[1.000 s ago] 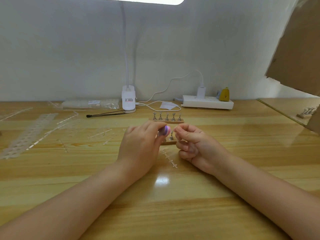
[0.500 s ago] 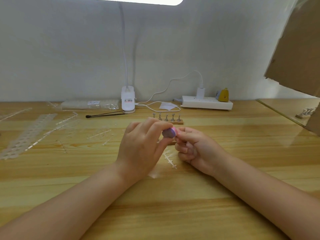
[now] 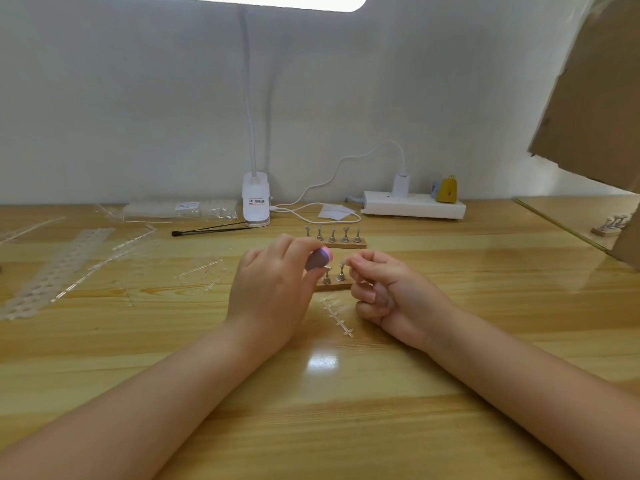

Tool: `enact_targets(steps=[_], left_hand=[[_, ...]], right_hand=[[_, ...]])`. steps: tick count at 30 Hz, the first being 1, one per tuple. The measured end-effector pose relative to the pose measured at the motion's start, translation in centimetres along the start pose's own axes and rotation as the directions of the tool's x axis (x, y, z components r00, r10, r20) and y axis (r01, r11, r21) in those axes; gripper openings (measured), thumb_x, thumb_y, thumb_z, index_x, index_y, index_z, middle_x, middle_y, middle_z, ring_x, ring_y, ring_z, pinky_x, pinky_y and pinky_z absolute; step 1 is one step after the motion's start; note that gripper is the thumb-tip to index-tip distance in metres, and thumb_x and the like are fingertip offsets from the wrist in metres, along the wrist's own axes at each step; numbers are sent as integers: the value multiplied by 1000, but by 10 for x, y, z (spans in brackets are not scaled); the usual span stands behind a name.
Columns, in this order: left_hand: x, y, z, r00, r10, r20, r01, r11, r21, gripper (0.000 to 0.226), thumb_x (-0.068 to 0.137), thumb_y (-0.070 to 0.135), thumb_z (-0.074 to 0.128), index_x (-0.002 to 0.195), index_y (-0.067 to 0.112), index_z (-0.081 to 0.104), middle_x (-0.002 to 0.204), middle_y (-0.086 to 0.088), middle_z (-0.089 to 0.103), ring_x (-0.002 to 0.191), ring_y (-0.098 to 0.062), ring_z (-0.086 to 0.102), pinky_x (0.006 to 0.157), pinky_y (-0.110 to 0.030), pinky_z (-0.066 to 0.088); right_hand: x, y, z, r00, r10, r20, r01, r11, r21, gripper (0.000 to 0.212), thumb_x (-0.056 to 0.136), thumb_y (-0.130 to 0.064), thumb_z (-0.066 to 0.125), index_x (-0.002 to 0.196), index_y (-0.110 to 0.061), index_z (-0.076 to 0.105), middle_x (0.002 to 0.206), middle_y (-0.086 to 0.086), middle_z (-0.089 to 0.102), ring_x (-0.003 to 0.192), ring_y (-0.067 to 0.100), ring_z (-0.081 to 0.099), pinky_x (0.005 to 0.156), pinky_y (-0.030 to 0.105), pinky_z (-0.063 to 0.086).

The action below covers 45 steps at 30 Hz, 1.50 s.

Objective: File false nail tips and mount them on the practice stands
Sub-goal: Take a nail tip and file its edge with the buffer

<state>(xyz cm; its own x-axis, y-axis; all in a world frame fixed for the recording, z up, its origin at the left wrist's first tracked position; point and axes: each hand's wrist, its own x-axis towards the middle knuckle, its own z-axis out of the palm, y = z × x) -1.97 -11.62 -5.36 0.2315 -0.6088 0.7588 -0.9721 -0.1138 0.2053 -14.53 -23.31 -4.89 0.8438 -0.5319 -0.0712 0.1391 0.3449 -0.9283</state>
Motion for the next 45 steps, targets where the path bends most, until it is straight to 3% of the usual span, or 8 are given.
enact_targets(steps=[4,9,15,20,25,33,38,45], left_hand=[[0,3,-1,986,139,-91,-147,985,-87,27,88,32,57,112,24,50,95,1,66,72,-8,53,80,-33,40],[0,-3,3,995,90,-43,-89,996,16,25,87,27,63,107,14,64,92,-3,66,75,-25,65,76,-40,44],[1,0,1,979,195,-57,-199,977,-76,26,88,35,56,113,25,52,93,3,67,80,-14,62,82,-35,42],[1,-5,1,997,59,-44,-62,996,-72,25,85,16,71,108,12,67,92,3,69,68,-17,62,79,-41,45],[1,0,2,982,165,-90,-176,975,-133,24,89,22,61,110,13,65,95,7,68,62,-6,56,81,-32,41],[0,0,1,983,135,-122,-153,977,-151,25,90,21,58,113,13,61,93,6,68,61,-7,55,80,-34,42],[-3,3,4,995,94,23,-92,994,-53,21,87,21,64,107,16,68,87,8,70,72,-13,64,79,-36,43],[-2,5,1,994,99,-37,-104,978,-180,23,88,28,61,106,14,65,89,11,67,65,-8,59,80,-31,41]], right_hand=[[-1,1,1,1000,-18,5,18,1000,-15,18,74,-16,67,90,-12,61,63,-4,52,48,7,32,36,15,21],[-1,-1,-1,1000,-4,-18,5,999,33,18,74,-14,67,91,-11,61,61,-4,54,46,5,34,35,14,22],[-2,2,2,998,-64,11,64,996,-54,17,75,-18,67,90,-10,63,59,-6,52,44,3,33,36,15,24],[-1,1,1,999,-37,-6,37,999,1,14,75,-15,65,87,-12,59,58,-6,50,42,3,34,35,14,23],[-1,1,1,999,-44,-3,44,999,-2,13,75,-16,64,86,-13,59,60,-5,50,42,4,34,35,14,23],[-1,1,1,999,-47,-5,47,999,-10,13,77,-16,64,88,-12,59,59,-6,52,43,4,33,35,14,23],[0,1,0,999,-47,-8,47,999,25,12,76,-16,65,86,-13,61,64,-4,50,43,4,34,35,14,22],[-1,2,1,998,-62,0,62,998,-1,12,75,-16,64,85,-13,59,59,-6,52,43,4,34,36,14,22]])
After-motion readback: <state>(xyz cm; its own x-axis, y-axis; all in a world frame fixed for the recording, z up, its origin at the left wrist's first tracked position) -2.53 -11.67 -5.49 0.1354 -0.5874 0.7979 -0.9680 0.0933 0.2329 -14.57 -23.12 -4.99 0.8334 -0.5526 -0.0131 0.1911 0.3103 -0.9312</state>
